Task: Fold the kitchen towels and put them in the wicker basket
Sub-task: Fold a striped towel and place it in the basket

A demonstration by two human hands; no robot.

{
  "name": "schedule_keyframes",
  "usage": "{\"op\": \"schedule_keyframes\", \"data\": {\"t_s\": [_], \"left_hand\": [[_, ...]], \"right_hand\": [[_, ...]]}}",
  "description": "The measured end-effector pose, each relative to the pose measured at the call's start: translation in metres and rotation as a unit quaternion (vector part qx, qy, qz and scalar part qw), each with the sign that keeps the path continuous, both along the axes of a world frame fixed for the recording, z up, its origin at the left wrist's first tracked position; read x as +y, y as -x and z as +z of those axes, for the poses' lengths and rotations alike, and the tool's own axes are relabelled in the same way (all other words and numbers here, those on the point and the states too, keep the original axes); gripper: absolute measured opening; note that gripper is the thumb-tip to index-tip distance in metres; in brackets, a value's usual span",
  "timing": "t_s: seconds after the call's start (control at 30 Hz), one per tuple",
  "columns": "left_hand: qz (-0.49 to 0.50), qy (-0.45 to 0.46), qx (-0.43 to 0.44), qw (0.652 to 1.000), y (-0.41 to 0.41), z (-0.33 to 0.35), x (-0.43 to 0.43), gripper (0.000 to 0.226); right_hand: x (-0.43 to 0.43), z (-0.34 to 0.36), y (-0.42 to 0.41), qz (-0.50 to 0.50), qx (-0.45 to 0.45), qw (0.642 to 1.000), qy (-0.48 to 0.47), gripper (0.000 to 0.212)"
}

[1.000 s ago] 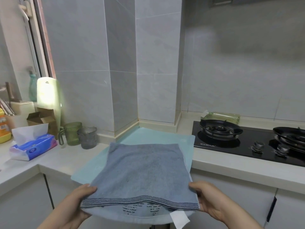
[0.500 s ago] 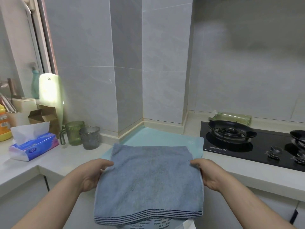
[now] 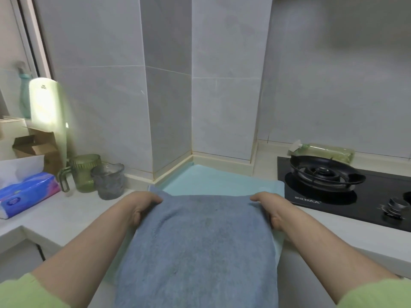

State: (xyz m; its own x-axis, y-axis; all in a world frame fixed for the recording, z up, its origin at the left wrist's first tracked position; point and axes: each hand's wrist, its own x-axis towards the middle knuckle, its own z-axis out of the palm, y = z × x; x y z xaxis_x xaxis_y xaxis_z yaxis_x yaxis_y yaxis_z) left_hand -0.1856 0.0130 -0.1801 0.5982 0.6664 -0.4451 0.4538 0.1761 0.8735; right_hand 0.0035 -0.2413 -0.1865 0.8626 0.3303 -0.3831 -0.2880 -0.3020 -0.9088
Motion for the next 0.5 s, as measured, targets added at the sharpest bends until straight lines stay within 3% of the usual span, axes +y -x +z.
{"op": "schedule_keyframes", "data": {"t_s": [0.17,0.33,0.43,0.5], "left_hand": [[0.054,-0.054,-0.072,0.994,-0.026,-0.001,0.007,0.006],[0.081,-0.122,-0.143,0.979,-0.061,0.000,0.025,0.022],[0.061,-0.246,-0.130,0.959,-0.081,-0.006,0.025,0.018],[0.028,-0.371,-0.091,0.924,-0.091,-0.013,0.021,0.014]], "right_hand": [[0.015,-0.002,-0.026,-0.032,-0.074,0.995,0.061,0.018],[0.026,-0.001,-0.056,-0.056,-0.140,0.987,0.050,0.016],[0.033,-0.006,-0.071,-0.059,-0.171,0.982,0.048,0.018],[0.037,-0.011,-0.081,-0.073,-0.182,0.979,0.047,0.023]]}}
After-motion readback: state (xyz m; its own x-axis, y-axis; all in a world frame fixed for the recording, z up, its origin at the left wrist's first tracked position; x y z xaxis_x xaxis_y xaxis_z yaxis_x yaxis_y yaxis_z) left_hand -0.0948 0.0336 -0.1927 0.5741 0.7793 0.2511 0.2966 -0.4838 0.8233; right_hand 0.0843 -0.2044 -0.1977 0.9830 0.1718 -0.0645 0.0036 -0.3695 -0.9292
